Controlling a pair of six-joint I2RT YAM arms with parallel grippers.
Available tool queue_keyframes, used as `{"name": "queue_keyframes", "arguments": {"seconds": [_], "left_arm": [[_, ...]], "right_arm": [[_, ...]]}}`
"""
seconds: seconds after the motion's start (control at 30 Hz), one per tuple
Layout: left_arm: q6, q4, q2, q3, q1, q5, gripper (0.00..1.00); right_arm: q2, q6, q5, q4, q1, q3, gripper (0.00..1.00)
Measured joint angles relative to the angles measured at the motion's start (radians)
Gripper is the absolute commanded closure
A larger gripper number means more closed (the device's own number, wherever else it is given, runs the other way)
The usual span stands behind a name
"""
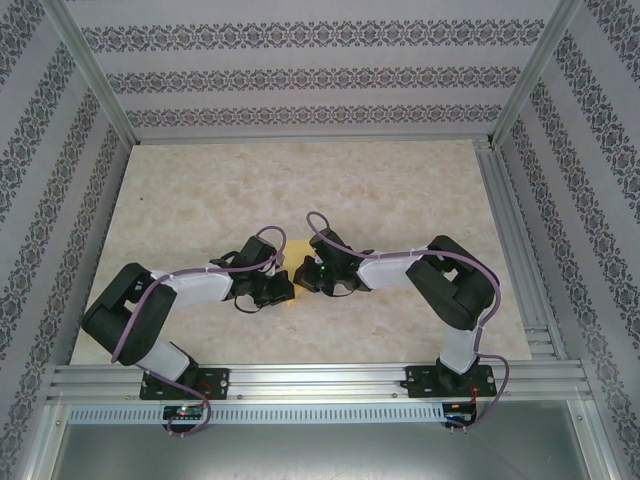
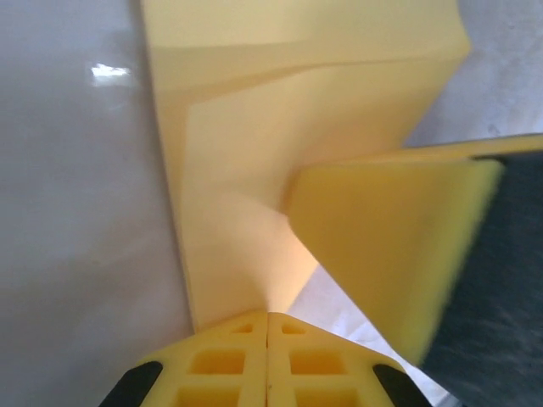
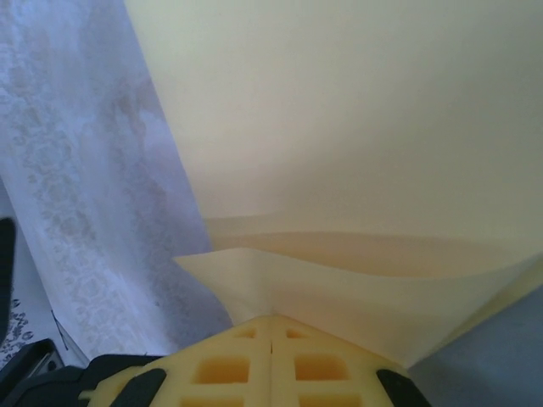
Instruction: Fold a paper plane with a square sheet of paper (pick it up from the middle)
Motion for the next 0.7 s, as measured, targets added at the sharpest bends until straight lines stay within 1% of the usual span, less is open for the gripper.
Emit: {"name": "queue_keyframes", "arguments": {"seconds": [0.2, 0.4, 0.7], "left_arm": [[0.0, -0.009, 0.008, 0.009, -0.006, -0.025, 0.96], [0.0, -0.01, 0.008, 0.009, -0.005, -0.026, 0.96], [0.001, -0.015, 0.008, 0.011, -0.006, -0.031, 0.96]], "right_arm": [[-0.031, -0.031, 0.0, -0.004, -0.006, -0.01, 0.93], [-0.039, -0.082, -0.001, -0.042, -0.006, -0.01, 0.93], [0.024, -0.14, -0.019, -0.079, -0.022, 0.037, 0.94]]}}
